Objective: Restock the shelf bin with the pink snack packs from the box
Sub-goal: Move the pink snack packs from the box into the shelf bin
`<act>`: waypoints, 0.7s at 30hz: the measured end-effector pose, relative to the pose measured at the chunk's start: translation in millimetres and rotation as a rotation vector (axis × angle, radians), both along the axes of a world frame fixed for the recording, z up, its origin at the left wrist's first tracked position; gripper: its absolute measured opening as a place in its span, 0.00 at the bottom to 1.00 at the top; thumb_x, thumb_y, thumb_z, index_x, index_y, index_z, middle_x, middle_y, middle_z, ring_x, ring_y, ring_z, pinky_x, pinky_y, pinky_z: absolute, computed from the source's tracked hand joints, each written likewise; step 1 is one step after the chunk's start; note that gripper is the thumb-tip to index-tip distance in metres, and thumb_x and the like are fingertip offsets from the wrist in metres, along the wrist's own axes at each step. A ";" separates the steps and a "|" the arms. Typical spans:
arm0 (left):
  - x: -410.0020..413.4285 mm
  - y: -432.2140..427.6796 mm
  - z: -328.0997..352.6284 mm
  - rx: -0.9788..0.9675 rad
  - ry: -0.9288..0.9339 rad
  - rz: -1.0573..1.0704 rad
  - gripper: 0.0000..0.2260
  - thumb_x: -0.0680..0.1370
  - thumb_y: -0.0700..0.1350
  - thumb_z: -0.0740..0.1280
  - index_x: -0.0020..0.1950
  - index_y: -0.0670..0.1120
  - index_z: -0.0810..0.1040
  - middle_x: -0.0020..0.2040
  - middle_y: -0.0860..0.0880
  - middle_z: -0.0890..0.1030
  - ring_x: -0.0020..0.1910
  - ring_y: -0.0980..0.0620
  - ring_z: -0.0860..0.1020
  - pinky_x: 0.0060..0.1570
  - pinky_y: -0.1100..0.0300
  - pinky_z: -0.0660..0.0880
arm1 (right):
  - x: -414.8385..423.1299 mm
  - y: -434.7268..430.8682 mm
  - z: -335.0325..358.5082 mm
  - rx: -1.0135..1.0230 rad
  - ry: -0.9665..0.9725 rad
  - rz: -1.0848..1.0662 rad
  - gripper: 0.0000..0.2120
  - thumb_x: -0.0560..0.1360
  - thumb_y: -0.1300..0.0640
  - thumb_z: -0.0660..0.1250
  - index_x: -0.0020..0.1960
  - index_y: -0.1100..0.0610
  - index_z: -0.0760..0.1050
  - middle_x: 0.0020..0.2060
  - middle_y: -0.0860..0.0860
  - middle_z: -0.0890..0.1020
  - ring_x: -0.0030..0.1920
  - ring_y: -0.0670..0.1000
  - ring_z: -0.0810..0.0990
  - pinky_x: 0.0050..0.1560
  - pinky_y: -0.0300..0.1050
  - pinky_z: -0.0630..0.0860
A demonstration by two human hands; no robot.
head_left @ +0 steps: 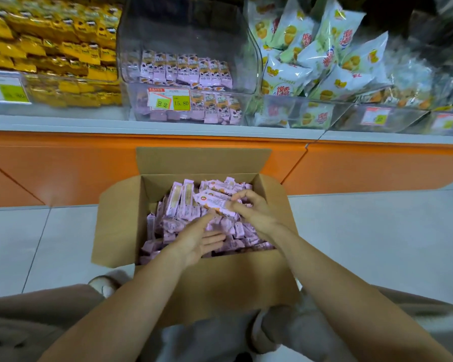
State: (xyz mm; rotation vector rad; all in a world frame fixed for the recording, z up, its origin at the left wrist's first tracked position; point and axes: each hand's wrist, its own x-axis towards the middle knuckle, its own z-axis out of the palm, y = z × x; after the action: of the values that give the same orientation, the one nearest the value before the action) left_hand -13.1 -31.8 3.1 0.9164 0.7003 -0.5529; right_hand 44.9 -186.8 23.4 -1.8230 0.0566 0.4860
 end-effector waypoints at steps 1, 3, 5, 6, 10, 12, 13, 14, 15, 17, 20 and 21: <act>2.1 3.2 -2.9 -0.005 0.001 0.074 0.17 0.80 0.51 0.64 0.67 0.46 0.70 0.61 0.37 0.75 0.58 0.40 0.78 0.59 0.46 0.75 | -1.3 10.7 -5.3 0.016 0.017 0.004 0.07 0.71 0.52 0.74 0.42 0.50 0.76 0.49 0.46 0.76 0.45 0.44 0.75 0.43 0.41 0.73; 6.4 13.5 -9.2 0.021 0.015 0.179 0.12 0.82 0.48 0.61 0.60 0.42 0.73 0.63 0.37 0.74 0.58 0.40 0.76 0.55 0.46 0.76 | -6.2 28.5 -17.1 0.048 0.057 0.003 0.07 0.72 0.53 0.74 0.44 0.52 0.76 0.49 0.46 0.76 0.41 0.42 0.75 0.43 0.40 0.74; 9.9 24.9 -15.6 0.029 0.023 0.231 0.12 0.81 0.50 0.61 0.49 0.41 0.73 0.61 0.37 0.75 0.59 0.40 0.75 0.54 0.46 0.76 | -10.1 38.9 -25.1 0.052 0.067 0.006 0.07 0.72 0.55 0.73 0.45 0.52 0.76 0.51 0.47 0.77 0.38 0.42 0.75 0.42 0.39 0.75; 10.9 29.5 -18.1 0.033 0.021 0.230 0.14 0.81 0.52 0.61 0.49 0.41 0.73 0.59 0.38 0.75 0.59 0.40 0.75 0.56 0.45 0.75 | -11.4 41.2 -28.3 0.043 0.065 0.015 0.07 0.72 0.56 0.73 0.46 0.53 0.76 0.50 0.45 0.77 0.39 0.44 0.75 0.43 0.40 0.75; 17.0 34.0 -29.5 0.201 -0.049 0.175 0.16 0.78 0.52 0.67 0.59 0.42 0.74 0.47 0.45 0.78 0.48 0.47 0.78 0.60 0.51 0.73 | -12.0 42.2 -31.2 0.041 0.026 0.077 0.11 0.72 0.56 0.74 0.50 0.57 0.75 0.47 0.41 0.77 0.36 0.47 0.76 0.44 0.44 0.76; 20.9 32.0 -30.8 0.229 -0.086 0.195 0.20 0.75 0.52 0.71 0.63 0.42 0.75 0.51 0.45 0.81 0.51 0.48 0.79 0.62 0.52 0.72 | -11.4 40.2 -29.0 0.076 0.000 0.101 0.11 0.72 0.56 0.74 0.50 0.57 0.75 0.48 0.42 0.78 0.36 0.50 0.75 0.44 0.47 0.76; 23.4 30.6 -28.3 0.185 -0.090 0.218 0.21 0.75 0.51 0.71 0.64 0.43 0.75 0.55 0.46 0.81 0.54 0.48 0.79 0.60 0.52 0.74 | -11.2 39.3 -26.6 0.085 -0.018 0.119 0.11 0.72 0.56 0.74 0.50 0.58 0.75 0.48 0.42 0.77 0.38 0.50 0.74 0.44 0.47 0.75; 26.2 28.8 -24.9 0.144 -0.102 0.239 0.19 0.76 0.50 0.70 0.64 0.43 0.75 0.56 0.46 0.80 0.56 0.48 0.79 0.56 0.53 0.76 | -11.0 38.1 -23.1 0.083 -0.039 0.145 0.11 0.73 0.55 0.74 0.49 0.58 0.74 0.47 0.43 0.77 0.39 0.50 0.74 0.44 0.45 0.74; 28.2 27.8 -18.6 0.117 -0.109 0.262 0.17 0.77 0.48 0.69 0.63 0.43 0.75 0.55 0.47 0.80 0.55 0.48 0.79 0.49 0.56 0.77 | -11.0 37.3 -19.3 0.072 -0.066 0.173 0.11 0.73 0.54 0.73 0.48 0.59 0.74 0.46 0.44 0.76 0.40 0.49 0.73 0.45 0.41 0.73; 29.3 26.0 -11.2 0.125 -0.142 0.267 0.13 0.78 0.47 0.69 0.60 0.44 0.77 0.50 0.48 0.79 0.48 0.49 0.78 0.39 0.58 0.75 | -11.6 37.7 -12.7 0.040 -0.127 0.216 0.11 0.75 0.53 0.70 0.44 0.59 0.72 0.41 0.45 0.74 0.39 0.46 0.72 0.44 0.37 0.69; 27.0 23.6 3.5 0.168 -0.216 0.259 0.17 0.74 0.50 0.73 0.59 0.44 0.78 0.49 0.50 0.83 0.47 0.53 0.81 0.41 0.59 0.77 | -8.7 41.2 -6.7 -0.006 -0.198 0.206 0.16 0.79 0.52 0.65 0.37 0.57 0.65 0.32 0.49 0.67 0.34 0.49 0.65 0.40 0.42 0.65; 27.0 23.3 10.8 0.197 -0.234 0.240 0.24 0.70 0.53 0.75 0.62 0.43 0.77 0.53 0.48 0.83 0.52 0.51 0.81 0.49 0.56 0.79 | -6.5 43.2 -4.1 -0.030 -0.230 0.209 0.17 0.79 0.52 0.64 0.36 0.56 0.64 0.31 0.49 0.66 0.33 0.48 0.64 0.39 0.43 0.64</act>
State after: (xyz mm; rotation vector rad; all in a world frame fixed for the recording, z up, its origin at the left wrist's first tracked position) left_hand 13.9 -8.5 13.9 1.0436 0.6475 -0.1620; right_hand 38.5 -143.6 19.3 -1.9129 -0.2873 0.4195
